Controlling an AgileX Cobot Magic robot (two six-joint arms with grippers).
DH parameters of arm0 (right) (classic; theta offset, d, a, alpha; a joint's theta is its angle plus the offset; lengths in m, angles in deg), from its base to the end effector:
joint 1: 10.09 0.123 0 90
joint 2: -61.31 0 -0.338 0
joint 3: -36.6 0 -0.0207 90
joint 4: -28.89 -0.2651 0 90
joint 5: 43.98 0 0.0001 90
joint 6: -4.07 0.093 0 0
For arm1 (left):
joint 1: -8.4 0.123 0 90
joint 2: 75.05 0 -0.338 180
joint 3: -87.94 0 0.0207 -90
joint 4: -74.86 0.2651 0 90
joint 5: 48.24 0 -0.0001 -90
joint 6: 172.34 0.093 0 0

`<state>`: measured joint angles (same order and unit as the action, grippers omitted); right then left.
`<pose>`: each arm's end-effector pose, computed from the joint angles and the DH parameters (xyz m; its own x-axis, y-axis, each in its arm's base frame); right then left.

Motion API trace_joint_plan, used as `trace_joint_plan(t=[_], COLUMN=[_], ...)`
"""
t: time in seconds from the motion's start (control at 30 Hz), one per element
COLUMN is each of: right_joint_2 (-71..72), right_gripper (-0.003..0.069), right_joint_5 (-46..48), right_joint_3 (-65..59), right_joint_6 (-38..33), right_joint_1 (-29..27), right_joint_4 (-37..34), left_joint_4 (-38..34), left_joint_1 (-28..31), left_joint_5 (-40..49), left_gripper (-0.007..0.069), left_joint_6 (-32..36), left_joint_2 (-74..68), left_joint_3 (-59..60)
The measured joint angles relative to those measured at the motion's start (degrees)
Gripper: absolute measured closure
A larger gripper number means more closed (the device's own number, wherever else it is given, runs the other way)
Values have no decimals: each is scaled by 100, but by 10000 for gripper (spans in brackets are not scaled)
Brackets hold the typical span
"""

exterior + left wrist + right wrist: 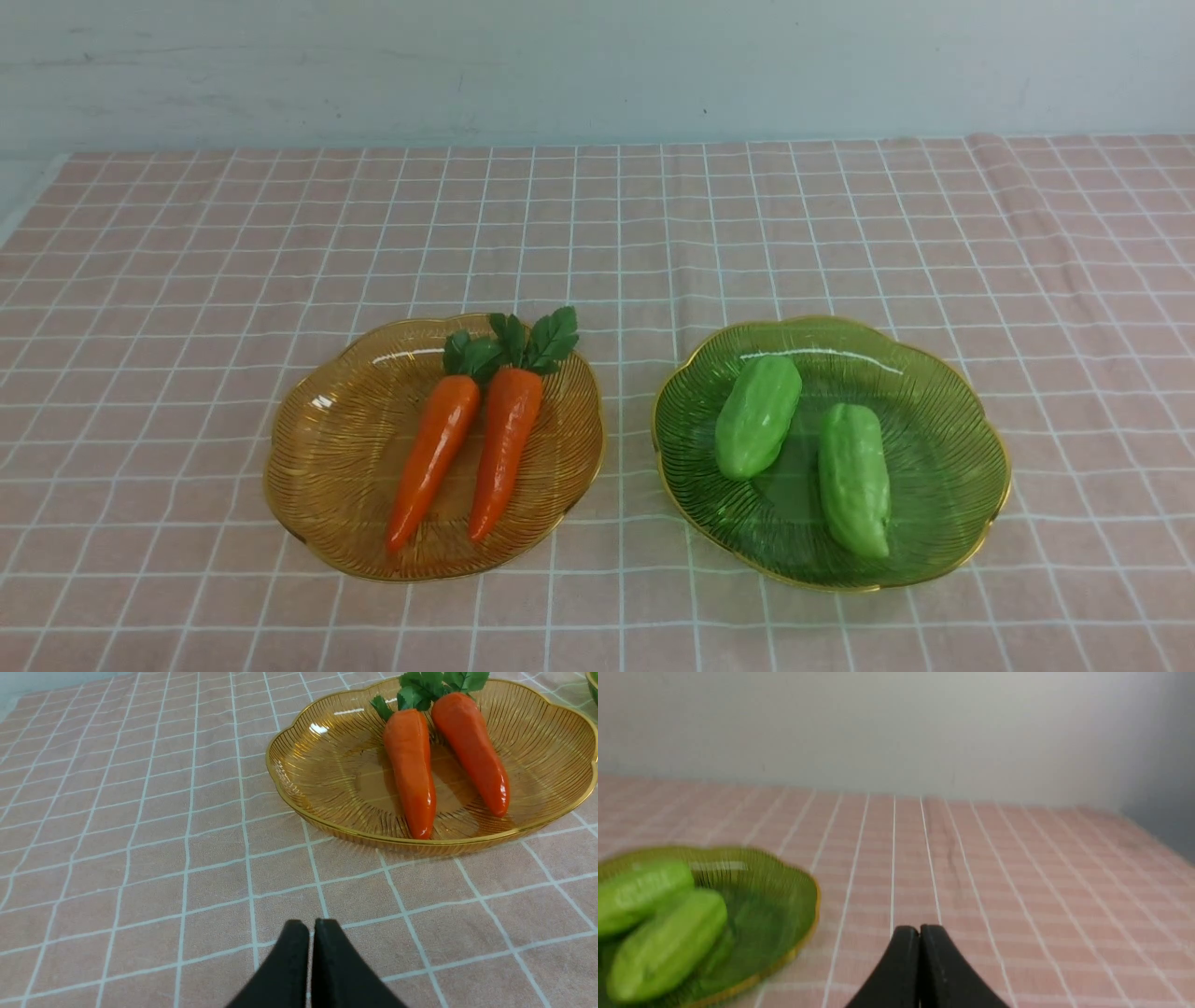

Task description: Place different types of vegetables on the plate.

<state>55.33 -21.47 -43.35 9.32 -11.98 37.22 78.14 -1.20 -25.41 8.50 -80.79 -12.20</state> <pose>0.0148 -0.0057 0.1685 -0.3160 -0.0323 -0.9482 0.0721 0.9957 -0.0580 0.0148 -0.0004 0.1683 -0.3006 0.1192 -0.9463 0.1666 0.9835 0.0709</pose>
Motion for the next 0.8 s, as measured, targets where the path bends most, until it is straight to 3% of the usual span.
trace_joint_plan(t=[0.8], right_joint_2=[0], right_gripper=[674], right_joint_5=[11], right_joint_3=[0], right_joint_6=[52], right_joint_1=[0], right_joint_4=[0], left_joint_4=[0], left_joint_1=[0], left_joint_5=[0], left_gripper=[625], left_joint_6=[0], left_joint_2=[0], left_joint_3=[0])
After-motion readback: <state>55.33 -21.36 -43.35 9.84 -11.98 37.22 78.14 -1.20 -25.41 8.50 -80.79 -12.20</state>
